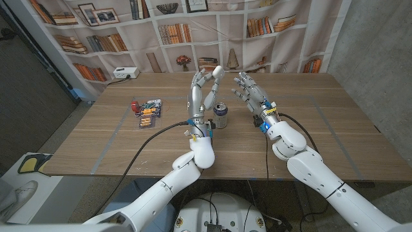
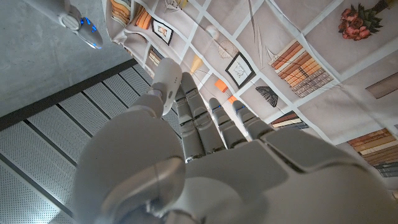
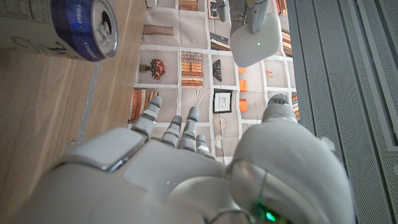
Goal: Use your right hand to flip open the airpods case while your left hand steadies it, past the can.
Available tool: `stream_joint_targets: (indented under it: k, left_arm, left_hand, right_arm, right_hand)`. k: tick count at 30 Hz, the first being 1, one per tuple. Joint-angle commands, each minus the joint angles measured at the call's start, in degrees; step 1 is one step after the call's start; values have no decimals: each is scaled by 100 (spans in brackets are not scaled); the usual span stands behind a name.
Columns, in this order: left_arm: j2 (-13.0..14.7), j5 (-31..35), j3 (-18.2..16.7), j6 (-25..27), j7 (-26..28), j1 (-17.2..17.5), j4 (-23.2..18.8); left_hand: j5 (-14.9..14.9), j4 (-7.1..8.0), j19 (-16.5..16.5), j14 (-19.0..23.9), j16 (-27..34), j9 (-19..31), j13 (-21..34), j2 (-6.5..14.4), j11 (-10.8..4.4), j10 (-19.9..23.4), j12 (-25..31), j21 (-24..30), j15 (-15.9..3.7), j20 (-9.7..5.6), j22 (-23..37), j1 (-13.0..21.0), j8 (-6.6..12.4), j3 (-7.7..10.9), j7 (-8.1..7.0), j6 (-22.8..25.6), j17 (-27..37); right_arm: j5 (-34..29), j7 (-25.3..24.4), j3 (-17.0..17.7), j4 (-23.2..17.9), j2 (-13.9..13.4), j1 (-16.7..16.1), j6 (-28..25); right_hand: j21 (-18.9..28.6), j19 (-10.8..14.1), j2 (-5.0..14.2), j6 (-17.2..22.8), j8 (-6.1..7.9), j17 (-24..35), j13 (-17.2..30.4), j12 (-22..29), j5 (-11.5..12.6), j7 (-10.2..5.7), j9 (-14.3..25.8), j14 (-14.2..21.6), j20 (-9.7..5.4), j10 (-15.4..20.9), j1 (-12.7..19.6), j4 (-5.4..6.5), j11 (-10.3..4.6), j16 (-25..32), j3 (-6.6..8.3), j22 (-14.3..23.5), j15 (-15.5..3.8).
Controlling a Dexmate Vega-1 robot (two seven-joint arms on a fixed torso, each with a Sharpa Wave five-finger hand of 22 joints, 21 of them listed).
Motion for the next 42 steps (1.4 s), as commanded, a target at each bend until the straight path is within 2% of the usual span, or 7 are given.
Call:
stream_joint_targets:
  k: [1, 2, 5, 8, 21, 28, 42]
  left_arm:
    - [-18, -572, -234, -398, -185, 284, -242]
    - [-28, -571, -258, -414, -178, 299, -239]
    - [-45, -566, -323, -471, -167, 344, -240]
    - [-69, -671, -386, -542, -219, 415, -265]
    - [-332, -1581, -681, -1296, -724, 665, -185]
    - [-464, -1891, -846, -1513, -1086, 801, -221]
    - [-615, -3001, -1024, -1805, -2191, 947, -222]
  left_hand:
    - [23, 6, 41, 219, -18, 237, 20, 47, -21, 52, -25, 11, -125, -23, 7, 24, 44, 69, -202, 263, 16]
    - [23, 6, 58, 233, -15, 239, 24, 52, -20, 48, -30, 17, -127, -53, 6, 26, 44, 75, -198, 261, 17]
    - [24, -37, 277, 357, -19, 253, 70, 68, 23, 30, -76, 78, -206, -336, 1, 80, 39, 152, -143, 225, 8]
    - [25, -56, 342, 410, -23, 257, 82, 71, 33, 27, -83, 89, -229, -409, -4, 105, 43, 180, -142, 230, 4]
    - [19, -75, 379, 461, -56, 271, 115, 41, 45, 73, -78, 71, -226, -372, -9, 116, 69, 203, -134, 276, -2]
    - [18, -78, 492, 491, -65, 278, 134, 38, 70, 99, -75, 99, -230, -371, -7, 116, 73, 215, -127, 279, -1]
    - [14, -81, 646, 646, -49, 292, 178, 54, 95, 133, -70, 118, -242, -372, 0, 125, 79, 253, -98, 283, 10]
  right_arm:
    - [-113, -136, 65, -2, -10, -51, 25]
    - [-108, -117, 62, 8, -10, -48, 31]
    - [-109, -110, 40, 21, 0, -39, 8]
    - [-115, -109, 23, 51, 27, -24, 13]
    - [-263, -211, 41, 35, 30, 28, 7]
    - [-413, -307, 40, 3, -4, 80, -76]
    - [-956, -574, 48, -158, -154, 86, -204]
  right_hand:
    - [24, -13, -18, -4, 51, -6, -1, -50, -12, -2, 24, -29, 8, 2, -54, 5, 34, 53, -6, 20, 45]
    - [24, -14, -19, 6, 55, -8, -9, -58, -9, -6, 24, -29, 6, 4, -62, 6, 35, 54, -9, 20, 45]
    - [24, -15, -19, 4, 54, -11, -22, -73, -6, -18, 24, -33, -4, 6, -74, 7, 30, 56, -14, 20, 37]
    - [23, -23, -15, 1, 54, -15, -42, -96, 0, -24, 23, -39, -23, 7, -90, 10, 24, 58, -19, 20, 27]
    - [28, -28, 4, 16, 64, -45, -157, -221, 27, -38, 21, -54, -47, 50, -131, -10, 20, 75, -31, 20, 13]
    - [31, -20, 5, 27, 68, -55, -191, -255, 32, -22, 21, -49, -24, 72, -133, -23, 39, 81, -33, 20, 25]
    - [25, -48, 27, 36, 71, -82, -284, -370, 45, -79, 18, -61, -86, 95, -136, -58, -4, 92, -32, 20, -14]
